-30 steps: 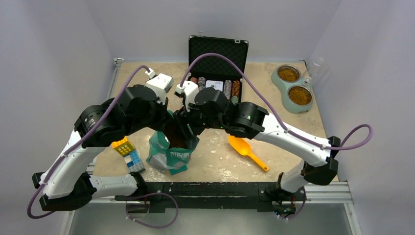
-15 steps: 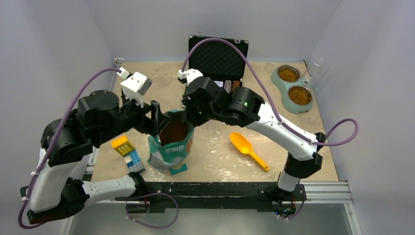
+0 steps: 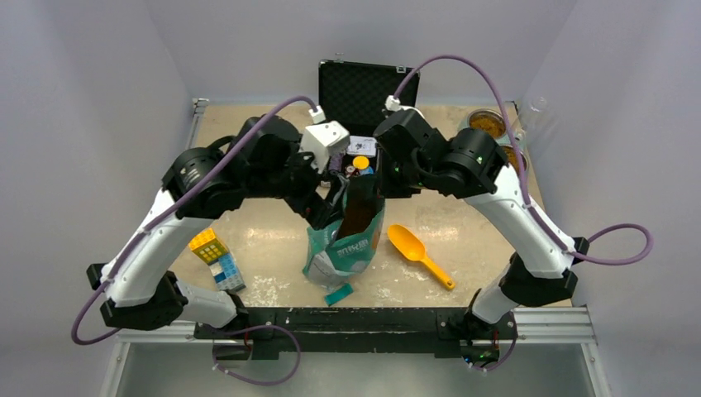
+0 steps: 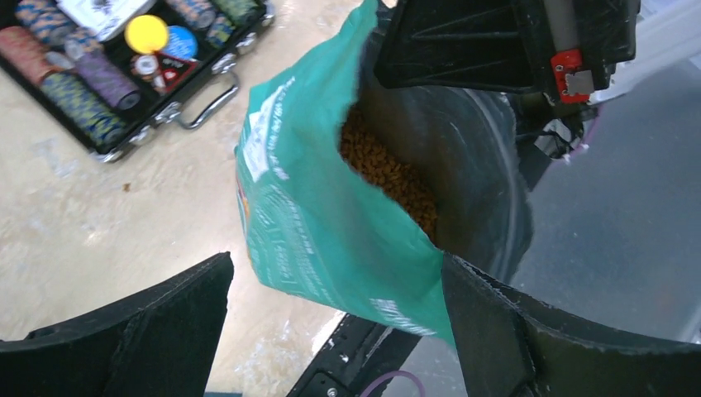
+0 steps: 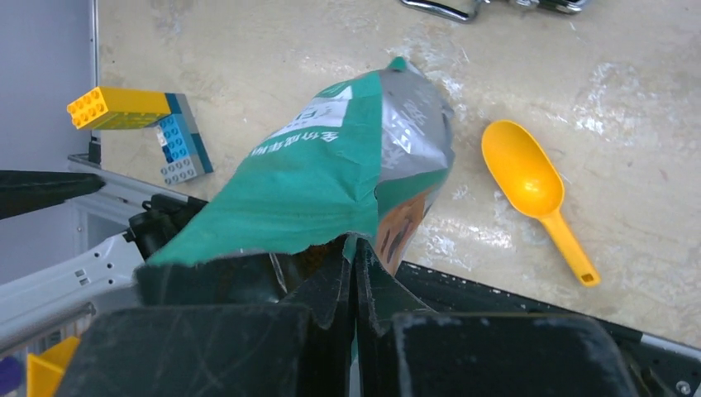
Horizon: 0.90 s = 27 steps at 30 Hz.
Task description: Serve the pet food
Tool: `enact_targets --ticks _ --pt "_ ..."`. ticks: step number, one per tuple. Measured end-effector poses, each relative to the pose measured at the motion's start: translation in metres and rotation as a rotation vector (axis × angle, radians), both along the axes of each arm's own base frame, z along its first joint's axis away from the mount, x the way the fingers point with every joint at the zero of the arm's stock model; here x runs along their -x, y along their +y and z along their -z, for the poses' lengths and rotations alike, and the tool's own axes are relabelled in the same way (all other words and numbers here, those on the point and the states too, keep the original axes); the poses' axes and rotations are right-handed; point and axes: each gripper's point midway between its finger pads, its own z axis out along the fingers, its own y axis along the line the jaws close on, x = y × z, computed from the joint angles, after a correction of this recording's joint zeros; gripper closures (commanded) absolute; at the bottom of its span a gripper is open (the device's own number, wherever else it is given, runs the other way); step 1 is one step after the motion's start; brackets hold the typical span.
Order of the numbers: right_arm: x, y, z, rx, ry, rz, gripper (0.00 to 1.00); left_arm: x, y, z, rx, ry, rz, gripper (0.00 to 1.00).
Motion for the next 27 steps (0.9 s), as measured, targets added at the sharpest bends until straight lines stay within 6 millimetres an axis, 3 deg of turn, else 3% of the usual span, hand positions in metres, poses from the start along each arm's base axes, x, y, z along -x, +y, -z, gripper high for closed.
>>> enact_targets --ticks 5,12,18,20,23,27 --pt "0.003 -0.022 -0.004 -0.002 0.014 0.069 1.0 0.005 -0.033 0.002 0.023 0.039 0.088 0.0" --pt "-0.003 -0.017 -0.007 -0.052 0.034 0.094 1.0 0.015 -0.049 -0.008 0.079 -0.007 0.134 0.0" --pt "-0.008 -0.011 -0.009 -0.095 0.055 0.097 1.0 0.01 -0.051 0.003 0.038 -0.041 0.128 0.01" --pt "-0.009 -0.009 -0.008 -0.102 0.06 0.093 1.0 0.011 -0.055 0.005 0.017 -0.062 0.138 0.12" --pt "-0.012 -0.004 -0.009 -0.123 0.054 0.094 1.0 0.009 -0.059 0.013 -0.034 -0.097 0.135 0.39" --pt "-0.016 0.0 -0.009 -0.156 0.035 0.093 1.0 -0.012 -0.063 0.034 -0.14 -0.122 0.048 0.63"
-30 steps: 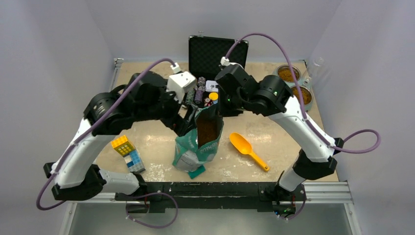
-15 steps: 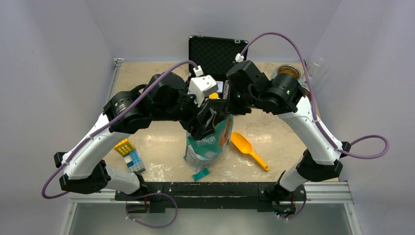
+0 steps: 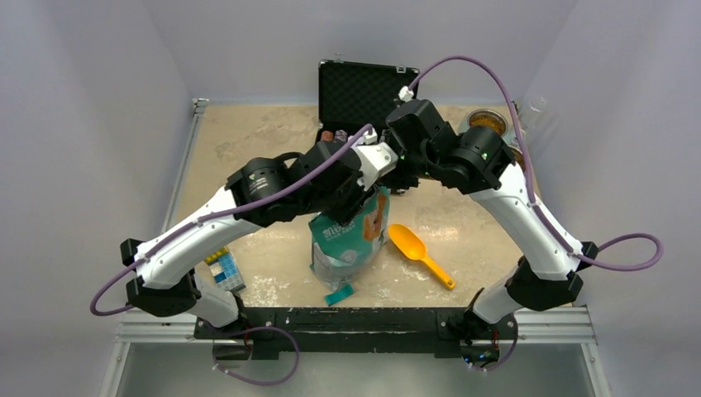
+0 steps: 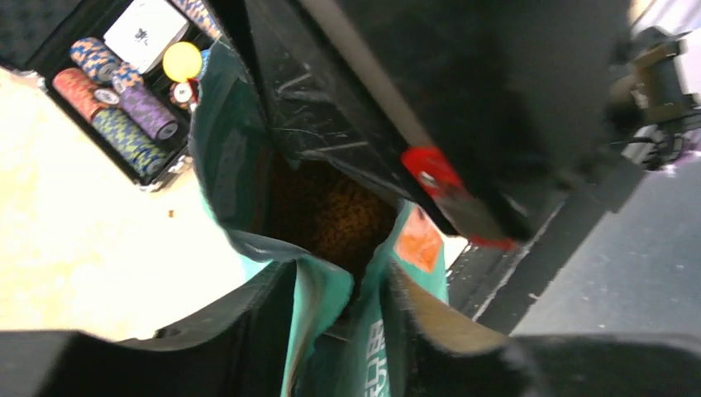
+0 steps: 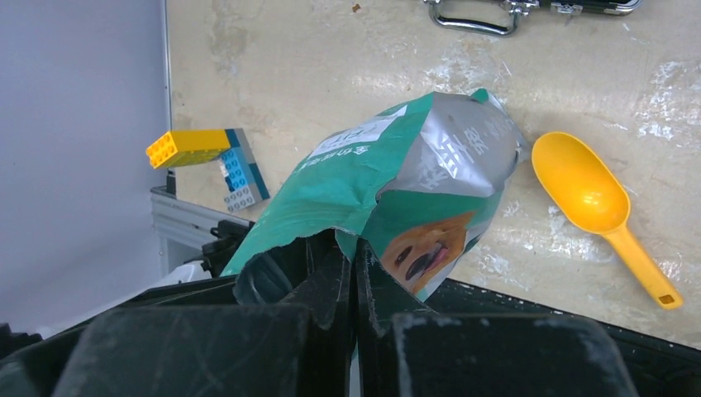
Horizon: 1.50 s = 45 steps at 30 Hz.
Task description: Serve the pet food
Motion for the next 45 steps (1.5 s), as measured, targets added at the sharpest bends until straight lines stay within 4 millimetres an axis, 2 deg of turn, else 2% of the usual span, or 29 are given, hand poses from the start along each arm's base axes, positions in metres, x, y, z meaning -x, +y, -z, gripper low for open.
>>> enact_targets --ticks 2,3,4,7,9,12,16,19,23,26,28,32,39,45 --pt "0.0 -0.001 0.0 -0.014 -0.002 0.0 0.91 -0.007 0.001 0.008 -0.034 -0.004 -0.039 0.72" --pt "0.0 -0.002 0.0 -0.024 0.0 -0.002 0.82 -0.009 0.001 0.011 -0.04 -0.006 -0.053 0.75" --pt "0.0 -0.002 0.0 -0.032 0.0 -0.003 0.69 -0.009 0.001 0.012 -0.039 -0.008 -0.061 0.82" --pt "-0.005 0.0 -0.018 -0.132 -0.068 -0.057 0.43 -0.009 0.009 0.014 -0.03 -0.029 -0.078 0.97" --pt "-0.003 -0.009 -0.033 -0.209 -0.138 -0.125 0.27 -0.008 0.017 0.013 -0.019 -0.04 -0.086 1.0" --pt "0.0 -0.033 -0.049 -0.258 -0.289 -0.243 0.13 -0.007 0.023 0.012 -0.004 -0.05 -0.09 1.0" --pt "0.018 -0.039 -0.057 -0.193 -0.503 -0.492 0.09 -0.007 0.026 0.011 0.012 -0.053 -0.088 1.0" --pt "0.017 -0.033 -0.054 -0.141 -0.63 -0.641 0.08 -0.007 0.027 0.011 0.012 -0.053 -0.071 1.0" --pt "0.001 -0.022 -0.027 -0.082 -0.745 -0.792 0.01 -0.006 0.029 0.01 0.007 -0.066 -0.025 1.0" --pt "-0.012 -0.01 -0.002 -0.04 -0.791 -0.916 0.02 -0.005 0.031 0.009 -0.002 -0.08 0.026 1.0" --pt "-0.019 -0.003 0.003 -0.028 -0.815 -0.987 0.02 -0.006 0.033 0.009 -0.012 -0.09 0.049 1.0" --pt "-0.034 0.012 -0.011 -0.047 -0.879 -1.1 0.01 -0.012 0.037 0.009 -0.03 -0.108 0.072 1.0" --pt "-0.014 0.02 -0.006 -0.163 -0.862 -1.239 0.06 -0.02 0.043 0.008 -0.036 -0.109 0.104 1.0" --pt "-0.014 0.024 -0.006 -0.201 -0.881 -1.272 0.07 -0.017 0.043 0.009 -0.024 -0.086 0.171 1.0"
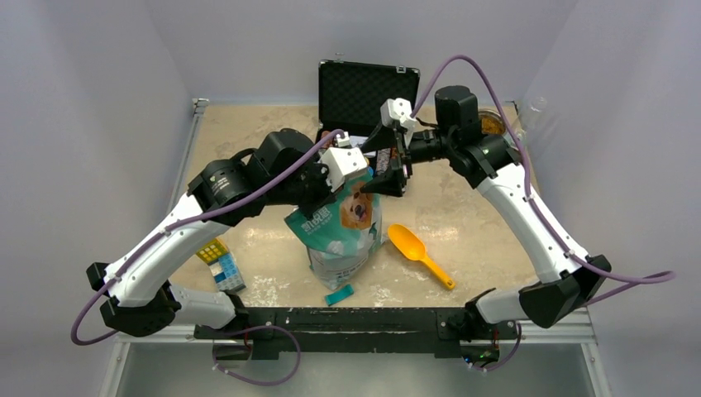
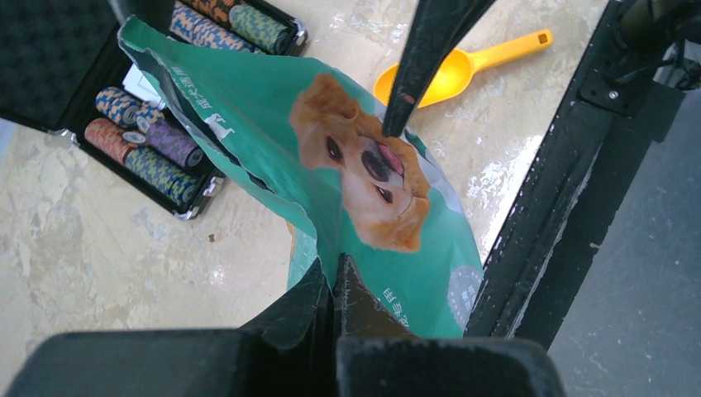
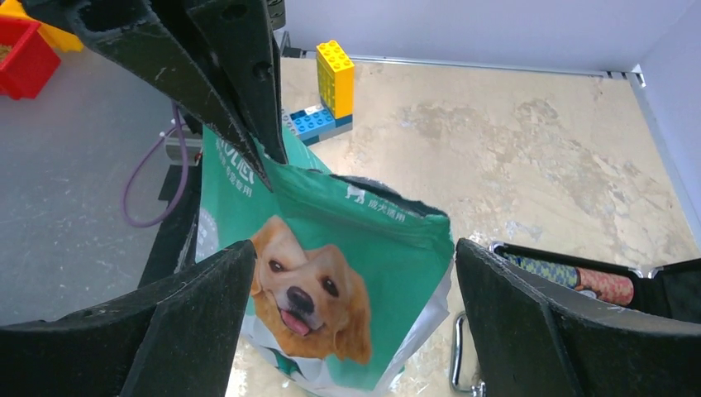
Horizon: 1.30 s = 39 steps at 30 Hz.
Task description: Serve the pet food
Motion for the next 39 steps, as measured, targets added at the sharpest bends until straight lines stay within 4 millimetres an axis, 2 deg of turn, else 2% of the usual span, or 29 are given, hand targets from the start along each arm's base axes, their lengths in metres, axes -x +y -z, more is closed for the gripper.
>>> enact_targets --ticks 4,9,12,13,16,20,22,23,24,29,33,39 --pt "-0.004 0.004 0.004 -0.004 0.007 -0.013 0.07 0.006 -0.004 0.0 0.007 0.009 0.048 1.0" --pt "-0.016 0.015 0.018 0.009 0.057 -0.041 0.09 0.008 -0.005 0.0 0.001 0.011 0.075 1.0" --pt "-0.016 0.018 0.025 0.011 0.08 -0.059 0.12 0.008 -0.005 0.0 -0.006 0.006 0.084 1.0" --pt "-0.014 0.017 0.026 0.004 0.08 -0.067 0.16 0.007 -0.005 0.0 -0.009 0.005 0.084 1.0" --pt "-0.005 0.014 0.026 -0.009 0.077 -0.081 0.39 0.006 -0.004 0.0 -0.018 -0.004 0.09 1.0" --pt "-0.004 0.013 0.015 -0.03 0.031 -0.073 0.63 0.007 -0.004 0.001 -0.017 -0.003 0.1 1.0" --pt "-0.006 0.012 0.013 -0.035 0.022 -0.067 0.79 0.007 -0.004 0.001 -0.018 -0.002 0.1 1.0" --pt "-0.007 0.012 0.013 -0.036 0.022 -0.065 0.92 0.007 -0.003 0.0 -0.018 -0.003 0.098 1.0" --pt "-0.009 0.012 0.012 -0.036 0.025 -0.054 1.0 0.007 -0.002 0.0 -0.02 -0.002 0.094 1.0" --pt "-0.019 0.011 0.015 -0.023 0.044 0.033 1.0 -0.007 0.009 0.0 -0.046 -0.04 0.014 1.0" --pt "-0.027 0.0 0.016 -0.016 0.019 0.18 1.0 -0.02 0.016 0.002 -0.051 -0.055 -0.063 1.0" --pt "-0.015 -0.019 0.015 -0.023 -0.006 0.282 1.0 -0.029 0.017 0.005 -0.013 -0.067 -0.104 1.0"
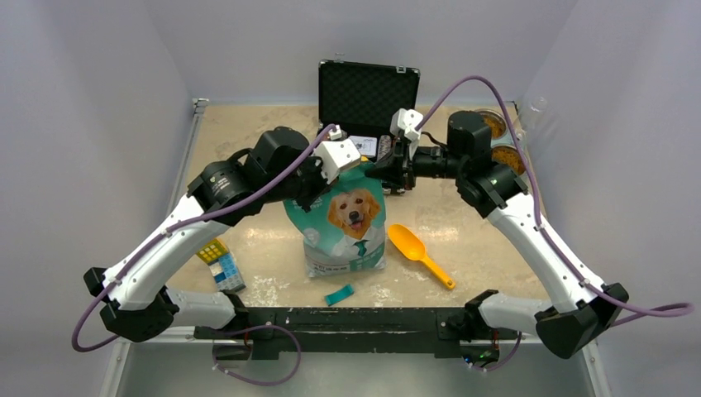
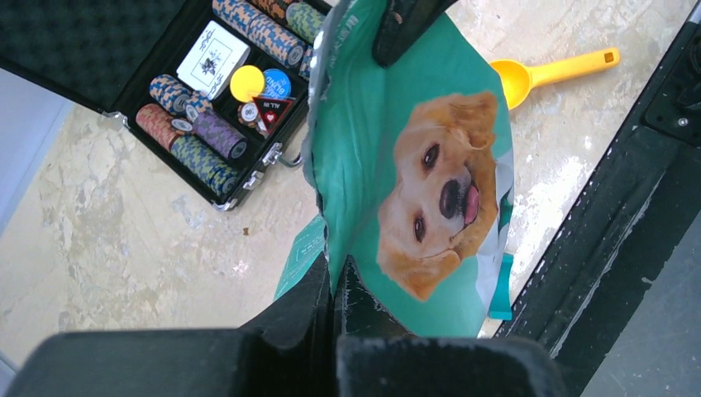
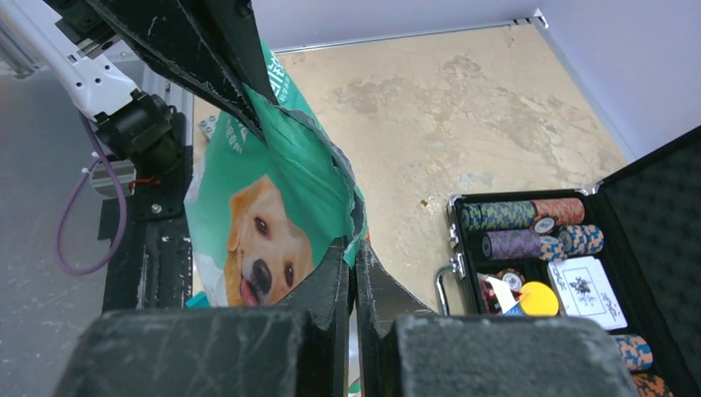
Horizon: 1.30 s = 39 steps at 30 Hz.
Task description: Serve the pet food
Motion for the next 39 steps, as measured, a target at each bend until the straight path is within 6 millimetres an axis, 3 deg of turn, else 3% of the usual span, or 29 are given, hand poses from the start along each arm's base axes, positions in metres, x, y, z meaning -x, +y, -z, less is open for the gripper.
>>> enact_targets --ticks 6,10,17,21,26,28,33,39 --pt "0.006 -0.006 0.002 0.02 0.029 0.015 1.0 0.001 0.0 0.001 0.033 -0.003 -0.008 0.89" --pt "0.015 -0.01 0.002 0.04 0.012 -0.007 1.0 0.003 0.011 -0.003 0.044 -0.023 -0.037 0.84" --pt "0.022 -0.014 0.003 0.069 -0.009 -0.025 1.0 0.007 0.023 -0.009 0.044 -0.042 -0.057 0.82" --pt "0.023 -0.013 0.003 0.088 -0.017 -0.031 0.91 0.009 0.026 -0.008 0.041 -0.035 -0.059 0.8" --pt "0.027 -0.006 0.0 0.128 -0.073 -0.03 0.55 0.016 0.034 -0.005 0.024 -0.012 -0.056 0.94" --pt "0.03 -0.002 0.001 0.152 -0.1 -0.028 0.46 0.019 0.036 -0.002 0.013 0.0 -0.047 0.96" --pt "0.037 0.015 0.001 0.197 -0.162 -0.06 0.36 0.022 0.035 -0.002 0.012 0.006 -0.024 0.97" --pt "0.04 0.032 0.003 0.253 -0.265 -0.091 0.38 0.024 0.032 -0.003 0.024 0.016 -0.01 0.97"
